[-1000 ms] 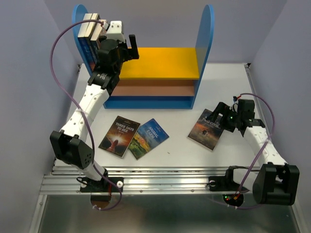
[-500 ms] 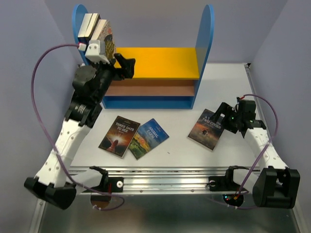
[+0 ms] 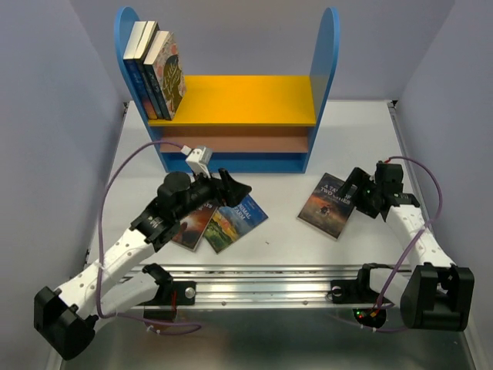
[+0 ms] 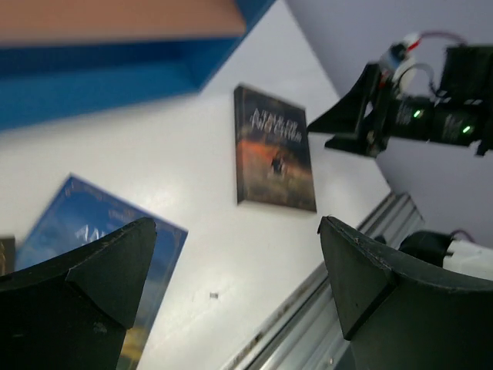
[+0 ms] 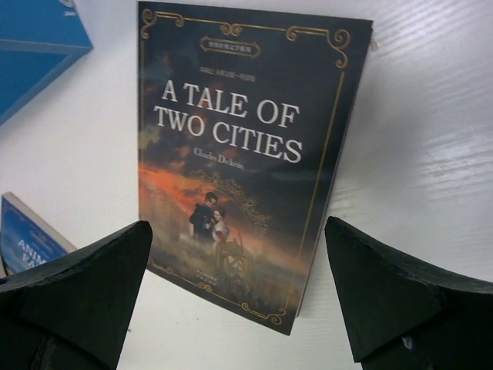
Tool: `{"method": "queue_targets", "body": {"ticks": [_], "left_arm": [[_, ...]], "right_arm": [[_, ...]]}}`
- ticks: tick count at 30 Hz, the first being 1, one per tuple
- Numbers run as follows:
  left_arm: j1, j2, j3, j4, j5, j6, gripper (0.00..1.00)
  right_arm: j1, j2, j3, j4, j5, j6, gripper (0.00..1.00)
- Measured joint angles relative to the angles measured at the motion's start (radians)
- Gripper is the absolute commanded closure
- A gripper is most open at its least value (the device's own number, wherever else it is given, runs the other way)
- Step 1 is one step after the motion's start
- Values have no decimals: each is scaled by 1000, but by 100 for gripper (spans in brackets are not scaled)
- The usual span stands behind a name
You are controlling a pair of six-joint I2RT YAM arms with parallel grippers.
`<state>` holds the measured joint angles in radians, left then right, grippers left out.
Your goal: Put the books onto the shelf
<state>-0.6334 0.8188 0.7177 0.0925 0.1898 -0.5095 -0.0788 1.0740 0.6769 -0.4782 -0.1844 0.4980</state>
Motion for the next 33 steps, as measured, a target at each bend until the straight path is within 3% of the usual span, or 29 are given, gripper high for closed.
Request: {"method": "queue_targets", "body": {"ticks": [4,10,18,24,33], "left_arm": [[-23,79,-122,35,46,-68,1],[-48,306,-104,165,66,-110,1],[-111,739,122,287,126,-127,1],[-186,1023,375,305,167,-108,1],[-240,1211,537,205,132,-60,1]], "right_arm": [[0,7,-24,-3,38,15,0],[0,61,-50,20,64,24,0],[0,84,-98,53,66,49,0],[0,84,-105,86,72,57,0],[0,84,-136,122,51,68,0]]}}
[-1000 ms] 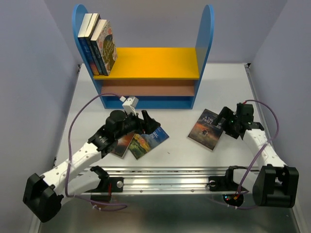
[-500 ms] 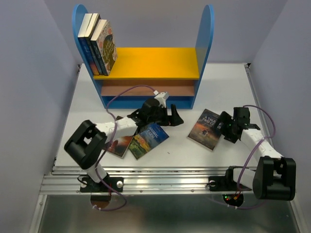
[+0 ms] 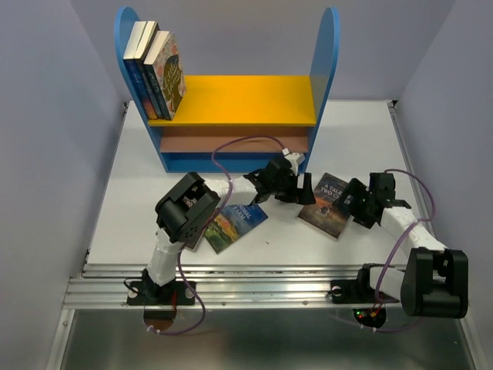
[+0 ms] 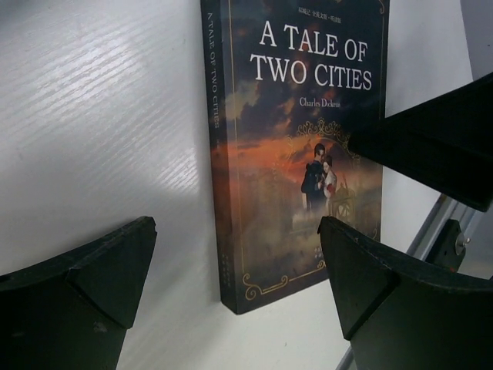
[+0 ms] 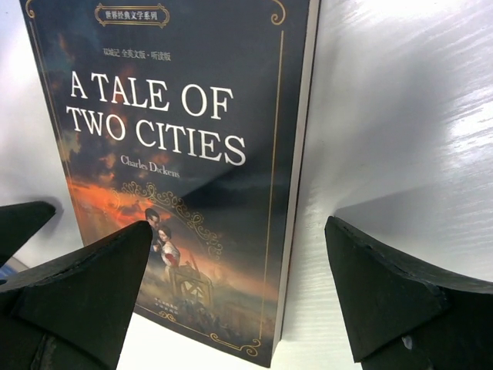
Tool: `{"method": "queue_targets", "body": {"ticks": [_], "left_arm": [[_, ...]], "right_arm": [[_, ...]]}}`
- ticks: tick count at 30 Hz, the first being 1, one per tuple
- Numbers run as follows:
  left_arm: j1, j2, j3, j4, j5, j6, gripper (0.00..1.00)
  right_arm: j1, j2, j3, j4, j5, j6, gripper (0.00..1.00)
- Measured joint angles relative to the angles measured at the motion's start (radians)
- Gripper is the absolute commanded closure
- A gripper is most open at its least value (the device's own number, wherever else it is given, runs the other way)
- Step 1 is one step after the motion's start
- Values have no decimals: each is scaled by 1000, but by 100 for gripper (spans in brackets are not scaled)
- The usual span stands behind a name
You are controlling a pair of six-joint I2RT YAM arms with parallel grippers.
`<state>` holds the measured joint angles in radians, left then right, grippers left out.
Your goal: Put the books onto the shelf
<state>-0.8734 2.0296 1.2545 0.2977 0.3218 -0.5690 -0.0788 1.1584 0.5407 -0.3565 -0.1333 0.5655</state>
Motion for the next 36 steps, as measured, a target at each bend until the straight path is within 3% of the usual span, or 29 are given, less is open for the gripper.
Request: {"method": "queue_targets", "body": {"ticks": [7,9,16,18,21,33,35,36], "left_arm": [[-42,69,76,-26,-28,26,22],[-50,80,84,-25,-33,31,40],[-77,115,133,-74,-77,55,57],[-79,116,140,-86,-87,56,65],[-80,116,142,-90,-102,55,70],[-81,115,147,-89,-140,56,72],[-81,115,147,-89,-142,56,72],[-81,115,147,-89,-142,56,72]], "right_arm": [[0,2,-7,23,-33,8,0],[0,2,-7,28,-39,10,0],[0,23,-7,35,-78,15,0],[-2,23,-7,38,-91,16,0],[-6,19,-7,42,-105,15,0],[-13,-123,19,29,-181,26,1],[-13,-121,21,33,-187,27,6],[-14,-118,21,34,-188,27,16]]}}
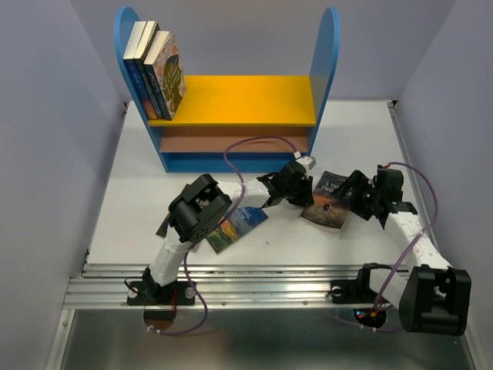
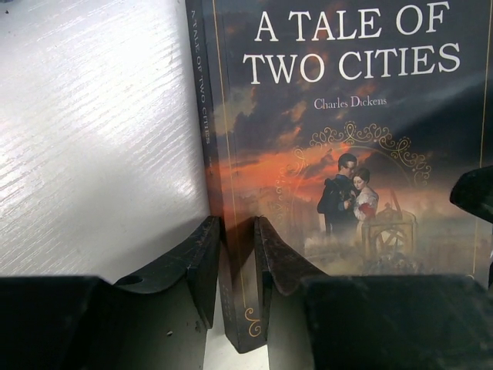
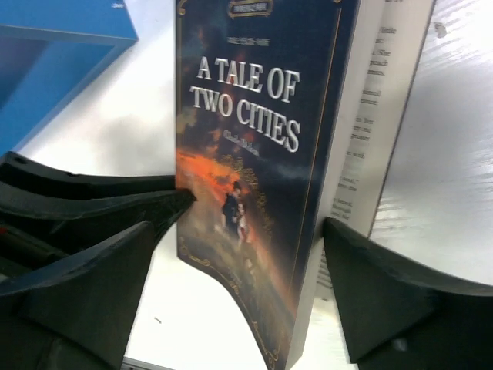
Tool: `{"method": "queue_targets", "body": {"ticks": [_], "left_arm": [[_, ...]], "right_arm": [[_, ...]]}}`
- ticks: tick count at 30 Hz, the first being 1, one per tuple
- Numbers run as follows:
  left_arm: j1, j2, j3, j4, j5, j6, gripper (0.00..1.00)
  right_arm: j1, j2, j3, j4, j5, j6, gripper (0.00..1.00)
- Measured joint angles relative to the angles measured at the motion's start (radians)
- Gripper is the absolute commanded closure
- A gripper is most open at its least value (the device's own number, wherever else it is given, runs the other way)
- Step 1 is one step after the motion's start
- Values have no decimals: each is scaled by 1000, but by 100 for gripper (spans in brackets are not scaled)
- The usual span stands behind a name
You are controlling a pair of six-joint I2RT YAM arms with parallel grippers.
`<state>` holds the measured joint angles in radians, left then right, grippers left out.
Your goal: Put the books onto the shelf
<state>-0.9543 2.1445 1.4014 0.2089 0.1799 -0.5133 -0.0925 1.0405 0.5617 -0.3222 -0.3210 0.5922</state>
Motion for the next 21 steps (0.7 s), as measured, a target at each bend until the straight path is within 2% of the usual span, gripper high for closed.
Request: {"method": "queue_targets", "body": {"ticks": [3,5,6,11,12,16,17,20,21], "left_arm": [[0,-1,0,0,-5,0,72],[0,-1,0,-1,-11,1,72],[0,-2,0,-2,-14,1,72],[0,-2,1,-3,-19,1,73],[0,-2,1,-3,-19,1,74],[0,-2,1,-3,-19,0,74],[0,-2,1,-3,-18,0,74],[0,-2,1,-3,-19,0,74],[0,-2,1,-3,-19,0,74]], "right_arm": [[-5,25,0,2,9,-5,42],[-11,43,0,3,21,-5,44],[-13,49,0,4,25,-3,51],[-15,80,0,26,7,11,54],[-15,82,-2,32,4,14,58],[-15,83,-11,68,-28,29,58],[-15,85,-13,76,-38,31,61],[-15,99,-15,92,-50,35,76],[-15,101,-15,96,-54,36,92]]}}
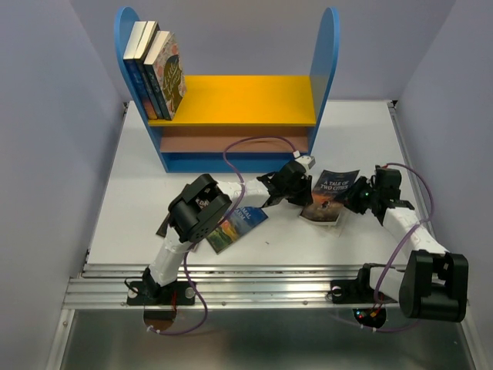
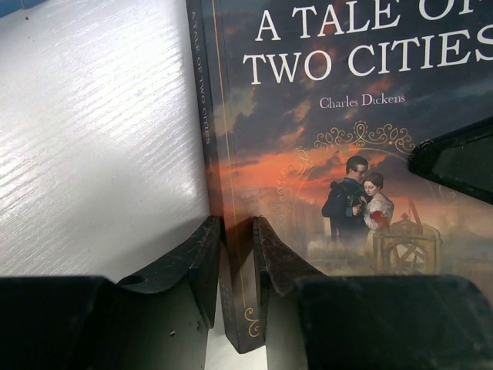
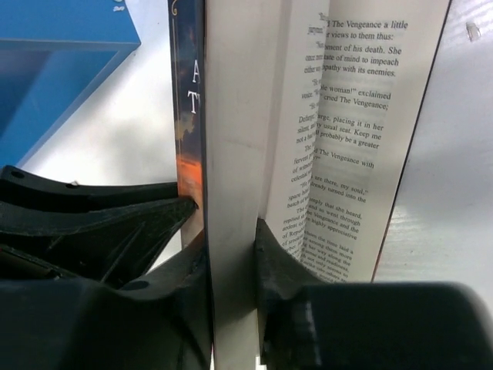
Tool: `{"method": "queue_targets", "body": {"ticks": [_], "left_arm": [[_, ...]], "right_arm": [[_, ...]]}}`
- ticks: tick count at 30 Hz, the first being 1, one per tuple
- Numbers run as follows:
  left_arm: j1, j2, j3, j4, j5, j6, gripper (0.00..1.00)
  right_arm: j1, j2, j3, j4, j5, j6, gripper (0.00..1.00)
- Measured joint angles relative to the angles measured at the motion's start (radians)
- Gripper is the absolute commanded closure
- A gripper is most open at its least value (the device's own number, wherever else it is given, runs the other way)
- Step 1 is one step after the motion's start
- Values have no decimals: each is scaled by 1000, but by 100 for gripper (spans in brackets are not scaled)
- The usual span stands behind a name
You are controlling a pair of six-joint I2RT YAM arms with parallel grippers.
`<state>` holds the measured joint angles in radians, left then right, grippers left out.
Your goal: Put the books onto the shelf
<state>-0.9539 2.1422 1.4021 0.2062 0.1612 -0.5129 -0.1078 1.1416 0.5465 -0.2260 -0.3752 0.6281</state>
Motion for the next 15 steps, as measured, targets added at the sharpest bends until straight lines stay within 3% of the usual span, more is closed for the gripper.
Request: {"method": "queue_targets", "body": {"ticks": [1,3,5,6,11,12,15], "left_arm": [[0,0,0,0,0,0,74],[0,0,0,0,-1,0,70],[0,-5,0,-6,-3,0,59],[0,-8,0,-11,-5,0,45],[5,-79,-59,-37,31,1,16],[9,-127,-97,-43,47,-3,1],[32,-259,-170,-49,74,-6,1]], "right_arm": [[0,0,0,2,-2,1,99],[0,0,0,2,-3,-6,99],[0,-3,0,-2,0,-11,99],[0,-7,0,-5,-1,-16,99],[14,-90,0,-51,-28,-67,99],[19,-126,0,-70,-38,-83,99],[24,-237,6,-119,-63,-123,99]]}}
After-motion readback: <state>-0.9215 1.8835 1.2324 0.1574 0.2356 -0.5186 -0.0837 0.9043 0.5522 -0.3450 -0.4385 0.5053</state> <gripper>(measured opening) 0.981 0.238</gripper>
